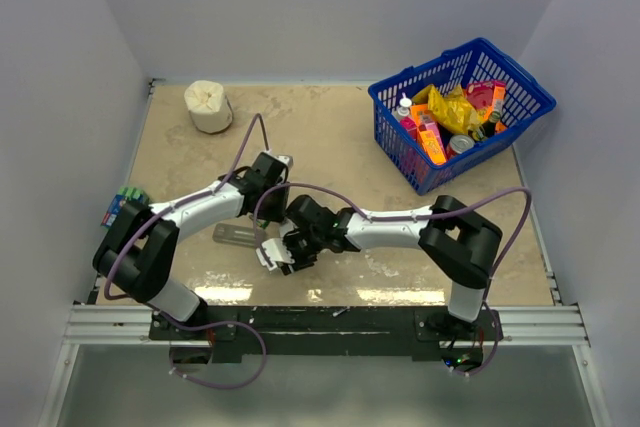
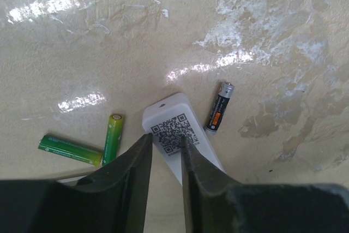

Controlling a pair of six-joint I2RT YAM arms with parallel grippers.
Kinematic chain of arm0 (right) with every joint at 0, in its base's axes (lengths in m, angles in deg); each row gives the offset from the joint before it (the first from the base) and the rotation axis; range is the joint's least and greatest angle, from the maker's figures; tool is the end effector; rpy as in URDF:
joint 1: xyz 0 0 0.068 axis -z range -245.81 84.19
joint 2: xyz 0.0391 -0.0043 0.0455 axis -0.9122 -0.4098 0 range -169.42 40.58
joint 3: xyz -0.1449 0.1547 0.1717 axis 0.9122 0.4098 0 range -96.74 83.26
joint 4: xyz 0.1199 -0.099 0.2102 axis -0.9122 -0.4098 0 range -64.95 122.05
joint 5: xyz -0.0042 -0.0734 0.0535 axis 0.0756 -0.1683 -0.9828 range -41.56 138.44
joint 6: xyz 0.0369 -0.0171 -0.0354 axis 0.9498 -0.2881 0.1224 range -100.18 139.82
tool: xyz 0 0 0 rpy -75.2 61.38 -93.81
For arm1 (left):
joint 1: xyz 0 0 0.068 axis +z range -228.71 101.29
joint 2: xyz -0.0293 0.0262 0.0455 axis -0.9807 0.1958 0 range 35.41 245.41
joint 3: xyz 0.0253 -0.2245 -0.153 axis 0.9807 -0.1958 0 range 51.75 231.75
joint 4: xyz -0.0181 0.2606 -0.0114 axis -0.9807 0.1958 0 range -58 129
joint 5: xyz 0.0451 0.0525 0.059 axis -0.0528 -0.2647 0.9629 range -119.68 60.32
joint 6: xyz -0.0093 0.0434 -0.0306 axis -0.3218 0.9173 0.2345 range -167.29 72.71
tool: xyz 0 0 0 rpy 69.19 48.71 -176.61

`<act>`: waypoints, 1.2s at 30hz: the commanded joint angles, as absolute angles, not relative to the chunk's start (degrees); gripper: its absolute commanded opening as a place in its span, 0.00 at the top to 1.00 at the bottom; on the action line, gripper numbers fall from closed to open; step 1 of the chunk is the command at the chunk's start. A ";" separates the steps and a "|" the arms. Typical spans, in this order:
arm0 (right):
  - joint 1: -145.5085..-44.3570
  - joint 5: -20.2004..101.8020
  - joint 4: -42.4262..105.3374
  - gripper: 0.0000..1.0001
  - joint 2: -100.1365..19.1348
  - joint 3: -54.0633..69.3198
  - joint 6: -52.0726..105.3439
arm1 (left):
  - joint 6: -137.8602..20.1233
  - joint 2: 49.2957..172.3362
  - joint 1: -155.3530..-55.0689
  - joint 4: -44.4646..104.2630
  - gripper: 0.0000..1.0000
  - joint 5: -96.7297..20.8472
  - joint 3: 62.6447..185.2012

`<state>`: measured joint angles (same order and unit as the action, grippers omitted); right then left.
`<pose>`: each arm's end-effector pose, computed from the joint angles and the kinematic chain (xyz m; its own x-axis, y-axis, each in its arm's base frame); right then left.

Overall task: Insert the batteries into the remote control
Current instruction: Load the battery cover into the remote control, then adjust the remote control at the center of the board.

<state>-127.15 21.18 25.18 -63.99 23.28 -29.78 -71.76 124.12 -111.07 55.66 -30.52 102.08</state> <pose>0.1626 0.3315 0.1571 0.4551 -0.5788 -0.6767 -0.8799 -0.4087 -0.2422 0.2487 -0.1583 0.1755 -0.9032 0.0819 -0.4213 0.1833 0.9612 -0.2061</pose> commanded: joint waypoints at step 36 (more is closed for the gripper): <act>-120.63 47.12 23.87 0.24 -37.19 31.94 41.33 | -83.76 77.96 -107.45 65.22 0.03 -1.29 105.99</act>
<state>-117.49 47.27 22.66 -32.70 30.23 28.05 -80.72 80.62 -107.92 63.29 -2.48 108.79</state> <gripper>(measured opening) 0.756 0.960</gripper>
